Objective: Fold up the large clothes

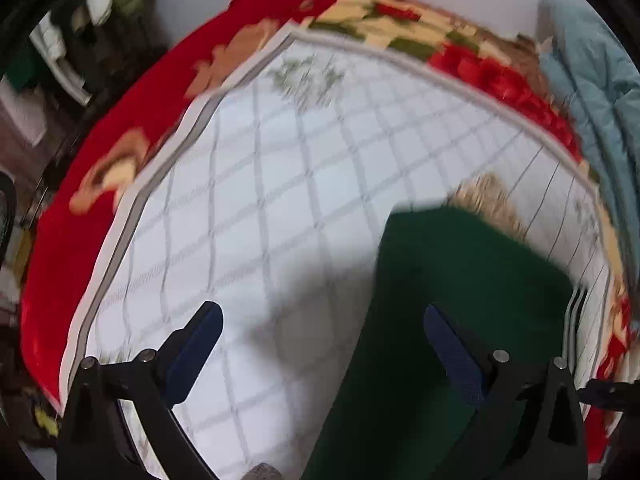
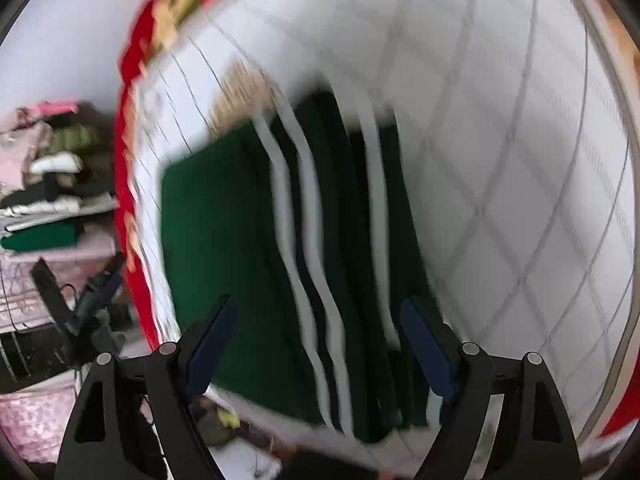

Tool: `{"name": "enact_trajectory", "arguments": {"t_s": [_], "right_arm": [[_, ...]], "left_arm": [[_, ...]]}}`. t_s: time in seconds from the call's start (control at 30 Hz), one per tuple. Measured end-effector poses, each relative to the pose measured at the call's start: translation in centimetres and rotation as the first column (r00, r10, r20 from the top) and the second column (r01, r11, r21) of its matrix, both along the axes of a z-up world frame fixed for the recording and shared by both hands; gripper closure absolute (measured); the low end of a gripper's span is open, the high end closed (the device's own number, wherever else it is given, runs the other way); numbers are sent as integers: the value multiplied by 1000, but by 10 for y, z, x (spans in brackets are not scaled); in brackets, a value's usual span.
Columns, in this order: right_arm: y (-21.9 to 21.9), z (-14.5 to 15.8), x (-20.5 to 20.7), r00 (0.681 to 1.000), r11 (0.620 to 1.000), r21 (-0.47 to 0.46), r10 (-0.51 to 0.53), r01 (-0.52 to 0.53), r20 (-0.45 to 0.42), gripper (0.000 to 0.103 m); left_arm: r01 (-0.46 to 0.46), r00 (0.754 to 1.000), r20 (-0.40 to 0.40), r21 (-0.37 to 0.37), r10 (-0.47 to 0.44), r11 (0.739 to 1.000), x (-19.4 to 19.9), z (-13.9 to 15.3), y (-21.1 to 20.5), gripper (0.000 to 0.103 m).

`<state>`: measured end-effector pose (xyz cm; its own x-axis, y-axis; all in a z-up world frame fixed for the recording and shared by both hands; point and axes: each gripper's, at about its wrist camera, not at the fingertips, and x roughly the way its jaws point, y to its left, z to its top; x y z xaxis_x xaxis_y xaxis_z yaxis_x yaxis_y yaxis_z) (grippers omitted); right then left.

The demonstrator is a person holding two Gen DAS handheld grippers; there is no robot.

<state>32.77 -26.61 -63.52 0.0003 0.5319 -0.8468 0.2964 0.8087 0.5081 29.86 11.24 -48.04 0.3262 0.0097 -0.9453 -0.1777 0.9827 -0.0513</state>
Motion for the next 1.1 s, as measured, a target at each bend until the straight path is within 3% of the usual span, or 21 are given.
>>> {"name": "enact_trajectory", "arguments": {"t_s": [0.07,0.1,0.13,0.23,0.37,0.47,0.57,0.6,0.67,0.7,0.73,0.8,0.93,0.97,1.03,1.1], "right_arm": [[7,-29,-13,997,1000,11,2,-2,-71,30],[11,-41,-16,996,1000,0,-4,4,-88,57],[14,-48,-16,996,1000,20,-16,18,-92,79],[20,-30,-14,998,1000,-18,-17,16,-54,93],[15,6,-18,998,986,-158,-55,60,34,95],[9,-22,-16,998,964,-258,-65,58,-18,94],[9,-37,-7,996,972,-229,-63,45,-70,92],[8,-32,-4,995,980,-193,-60,44,-78,84],[-1,-18,-5,997,990,-139,-47,37,-68,53],[-5,-12,-8,997,992,-122,-51,43,-60,31],[-10,-5,-14,997,994,-98,-57,51,-51,27],[-13,-7,-24,996,997,-69,-40,34,-82,27],[-7,-46,-49,978,1000,-9,-20,19,-206,28],[-2,-58,-54,971,1000,-5,-8,7,-237,35],[5,-71,-62,965,999,9,-28,31,-262,70],[14,-61,-62,972,999,-24,-48,44,-231,88]], "left_arm": [[0,999,-51,18,1,1000,-17,-13,-1,0],[4,997,-77,32,-2,999,-22,-19,-3,0],[13,995,-102,43,-8,999,-28,-24,-6,0],[43,989,-145,100,-28,994,-45,-39,-16,0],[93,985,-158,159,-68,983,-53,-45,-26,0],[117,981,-178,198,-82,973,-52,-54,-32,0],[101,980,-191,194,-64,976,-50,-54,-28,0],[93,981,-185,188,-58,978,-50,-50,-26,0],[78,984,-169,173,-48,982,-52,-40,-25,0],[71,986,-161,163,-44,984,-53,-36,-24,0],[65,987,-154,154,-41,986,-55,-31,-25,0],[60,989,-143,124,-42,990,-59,-22,-29,0],[88,985,-155,89,-74,992,-60,-20,-51,0],[107,981,-173,91,-90,990,-59,-27,-60,0],[147,972,-205,127,-119,981,-63,-41,-77,0],[182,964,-227,184,-139,966,-66,-54,-87,0]]}}
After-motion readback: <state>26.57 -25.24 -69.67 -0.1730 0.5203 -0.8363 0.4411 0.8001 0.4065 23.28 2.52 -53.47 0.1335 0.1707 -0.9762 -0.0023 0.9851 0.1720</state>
